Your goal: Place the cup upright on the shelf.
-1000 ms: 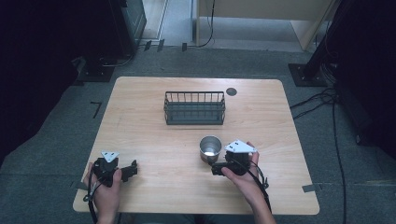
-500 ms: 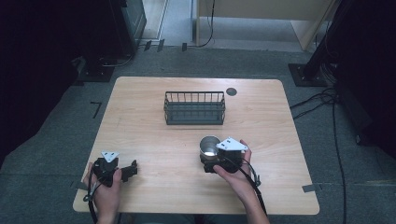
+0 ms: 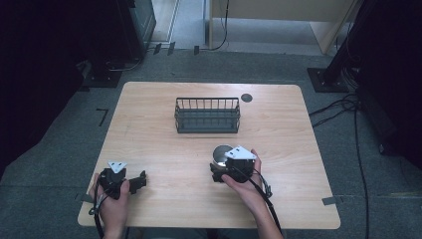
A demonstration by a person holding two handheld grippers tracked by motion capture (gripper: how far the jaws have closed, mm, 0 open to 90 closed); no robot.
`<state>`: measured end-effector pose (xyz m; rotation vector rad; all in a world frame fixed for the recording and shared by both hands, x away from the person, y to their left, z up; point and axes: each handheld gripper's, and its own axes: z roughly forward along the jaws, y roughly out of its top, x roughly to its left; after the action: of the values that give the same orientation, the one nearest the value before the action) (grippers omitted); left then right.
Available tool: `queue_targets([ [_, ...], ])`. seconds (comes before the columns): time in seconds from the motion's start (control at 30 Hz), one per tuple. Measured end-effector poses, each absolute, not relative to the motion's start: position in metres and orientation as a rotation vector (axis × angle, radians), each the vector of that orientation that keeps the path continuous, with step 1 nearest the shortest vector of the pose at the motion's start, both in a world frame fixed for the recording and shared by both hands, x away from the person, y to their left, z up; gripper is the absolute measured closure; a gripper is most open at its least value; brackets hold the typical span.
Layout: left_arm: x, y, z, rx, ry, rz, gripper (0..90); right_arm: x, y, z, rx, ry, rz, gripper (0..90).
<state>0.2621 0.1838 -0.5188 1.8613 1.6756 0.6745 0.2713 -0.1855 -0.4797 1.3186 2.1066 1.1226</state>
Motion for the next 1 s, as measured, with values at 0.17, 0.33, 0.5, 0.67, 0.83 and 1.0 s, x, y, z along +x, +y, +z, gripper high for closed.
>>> queue_targets([
  [0.17,0.262,0.184,-0.519,1.861,1.675,0.674,0.0,0.273,-0.184,-0.480,1.321,2.105,1.092,8.6],
  [0.33,0.262,0.184,-0.519,1.861,1.675,0.674,0.0,0.274,-0.183,-0.479,1.320,2.102,1.053,15.7],
  [0.5,0.262,0.184,-0.519,1.861,1.675,0.674,0.0,0.275,-0.185,-0.477,1.315,2.127,1.042,16.6],
  [0.67,0.262,0.184,-0.519,1.861,1.675,0.674,0.0,0.277,-0.185,-0.474,1.309,2.130,1.044,17.2],
  [0.83,0.262,0.184,-0.519,1.861,1.675,0.674,0.0,0.279,-0.185,-0.468,1.308,2.131,1.041,18.4],
  [1.0,0.262,0.184,-0.519,1.861,1.676,0.674,0.0,0.282,-0.185,-0.461,1.304,2.135,1.046,18.5],
])
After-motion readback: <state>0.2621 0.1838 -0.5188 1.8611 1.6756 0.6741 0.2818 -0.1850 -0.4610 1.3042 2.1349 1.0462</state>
